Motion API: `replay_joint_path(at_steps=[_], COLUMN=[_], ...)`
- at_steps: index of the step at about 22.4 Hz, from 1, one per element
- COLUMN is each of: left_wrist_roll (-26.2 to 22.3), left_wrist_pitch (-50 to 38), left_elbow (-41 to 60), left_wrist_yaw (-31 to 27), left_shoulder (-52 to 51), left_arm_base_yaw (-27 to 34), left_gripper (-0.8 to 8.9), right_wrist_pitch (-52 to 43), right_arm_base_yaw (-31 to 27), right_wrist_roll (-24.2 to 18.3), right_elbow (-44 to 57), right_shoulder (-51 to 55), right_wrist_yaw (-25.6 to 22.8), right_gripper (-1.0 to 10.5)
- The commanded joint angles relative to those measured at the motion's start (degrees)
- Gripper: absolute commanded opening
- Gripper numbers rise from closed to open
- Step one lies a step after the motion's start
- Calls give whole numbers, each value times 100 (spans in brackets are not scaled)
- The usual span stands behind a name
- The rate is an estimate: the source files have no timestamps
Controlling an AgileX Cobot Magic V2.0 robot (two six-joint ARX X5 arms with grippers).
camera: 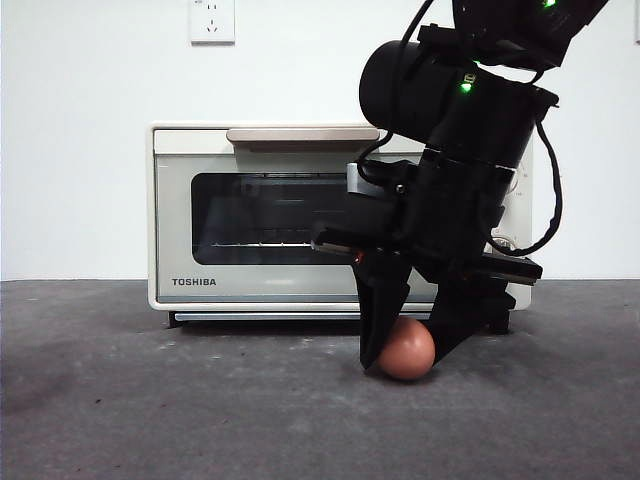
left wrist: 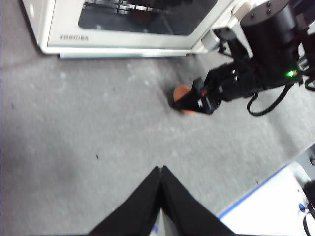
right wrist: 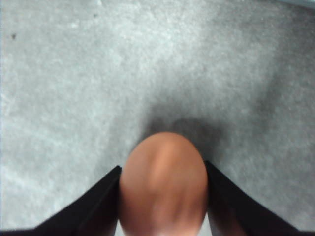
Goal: Eggoven
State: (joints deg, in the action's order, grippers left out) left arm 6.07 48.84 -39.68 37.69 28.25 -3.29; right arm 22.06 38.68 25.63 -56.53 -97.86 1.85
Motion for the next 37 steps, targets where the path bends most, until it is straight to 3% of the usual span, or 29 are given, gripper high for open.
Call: replay_joint_path(at_steps=[1,7,13,17,28,37], left_wrist_roll=[214,835,1001,981,743,546], left_wrist_pitch=[-367,-1690,-2944,-3803,-4116,-4118], left_elbow=[-109,-116,-581,-1123,-2247,-2752], left_wrist_yaw=[24,-116,-1263,-1624,-1899,-2218], left_shoulder=[107,743,2059,3108,4931,5683], left_arm_base_yaw=[-26,-485,-1532,-1971,-2330,-2520], left_gripper=[7,7,7,7,7,7], right_wrist_pitch=[72,614,1309,1751,2393,2623], right_arm_base_yaw=[66,186,212,212,212,212], right_wrist_roll=[-129,-505,-693,-710,-732,-765], right_elbow=[-70,-70,-70,-70,-70,-70], right_shoulder=[199,1609,3381,4295,5174,5438], right_wrist_yaw=[31,15,-44,-223,-634,-643], right_gripper=[3,3,3,3,3,3])
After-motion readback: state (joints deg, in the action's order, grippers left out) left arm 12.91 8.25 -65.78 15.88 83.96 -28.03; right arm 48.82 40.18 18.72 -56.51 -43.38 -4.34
